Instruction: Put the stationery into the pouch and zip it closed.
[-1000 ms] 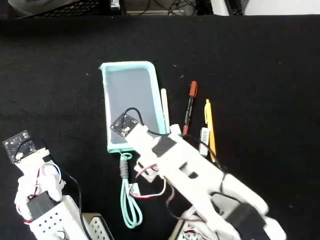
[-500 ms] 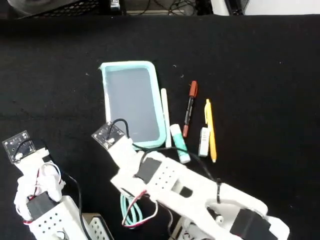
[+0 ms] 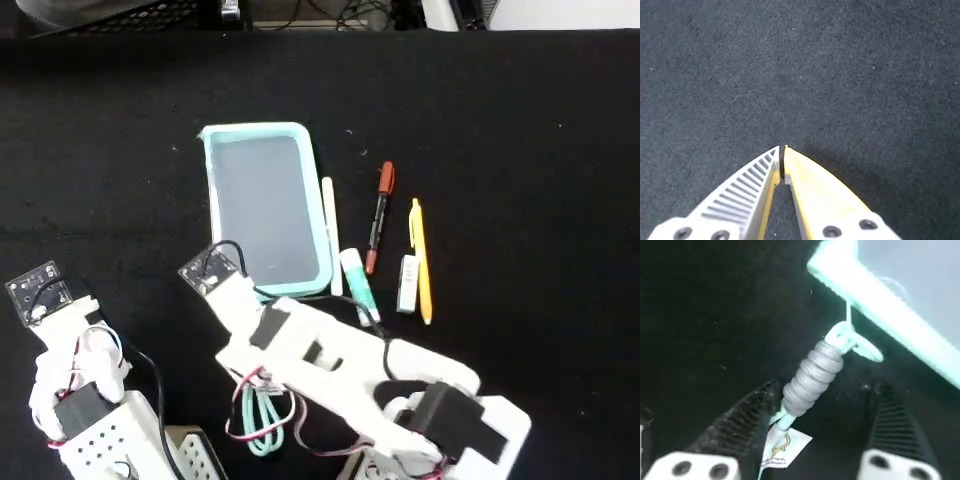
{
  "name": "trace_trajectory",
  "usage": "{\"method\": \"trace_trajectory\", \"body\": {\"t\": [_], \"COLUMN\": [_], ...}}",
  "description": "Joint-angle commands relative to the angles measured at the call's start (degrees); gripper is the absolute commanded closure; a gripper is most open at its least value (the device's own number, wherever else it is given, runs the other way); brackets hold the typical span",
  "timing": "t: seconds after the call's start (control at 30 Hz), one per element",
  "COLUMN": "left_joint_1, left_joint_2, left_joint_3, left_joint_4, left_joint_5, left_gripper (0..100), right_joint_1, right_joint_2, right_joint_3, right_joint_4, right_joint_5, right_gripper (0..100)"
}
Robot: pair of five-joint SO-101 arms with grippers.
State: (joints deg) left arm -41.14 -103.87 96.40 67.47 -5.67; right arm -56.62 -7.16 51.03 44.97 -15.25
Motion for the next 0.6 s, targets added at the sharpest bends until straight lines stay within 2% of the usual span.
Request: {"method": "trace_trajectory", "body": {"t": [0.0, 0.03, 0.1, 0.23, 0.37, 0.57], "left_joint_1": [0.04, 0.04, 0.04, 0.04, 0.04, 0.04], "left_joint_2": [-0.53, -0.53, -0.53, -0.53, -0.53, -0.53], "left_joint_3": [0.92, 0.92, 0.92, 0.92, 0.92, 0.92], "left_joint_4": [-0.88, -0.88, -0.88, -0.88, -0.88, -0.88], "left_joint_5": [0.26, 0.26, 0.26, 0.26, 0.18, 0.18], "left_gripper": [97, 97, 97, 97, 97, 97], "right_joint_1": [-0.70, -0.62, -0.62, 0.35, 5.80, 11.87], "right_joint_2": [2.24, 2.33, 2.33, 1.89, -0.75, -11.82], "right_joint_3": [-3.38, -3.65, -3.56, -3.38, -1.27, 6.81], "right_joint_4": [2.90, 2.99, 3.96, 7.56, 10.11, 11.78], "right_joint_5": [3.52, 6.68, 11.52, 12.75, 13.45, 20.22], "right_gripper": [94.3, 98.4, 97.5, 98.5, 98.5, 98.5]}}
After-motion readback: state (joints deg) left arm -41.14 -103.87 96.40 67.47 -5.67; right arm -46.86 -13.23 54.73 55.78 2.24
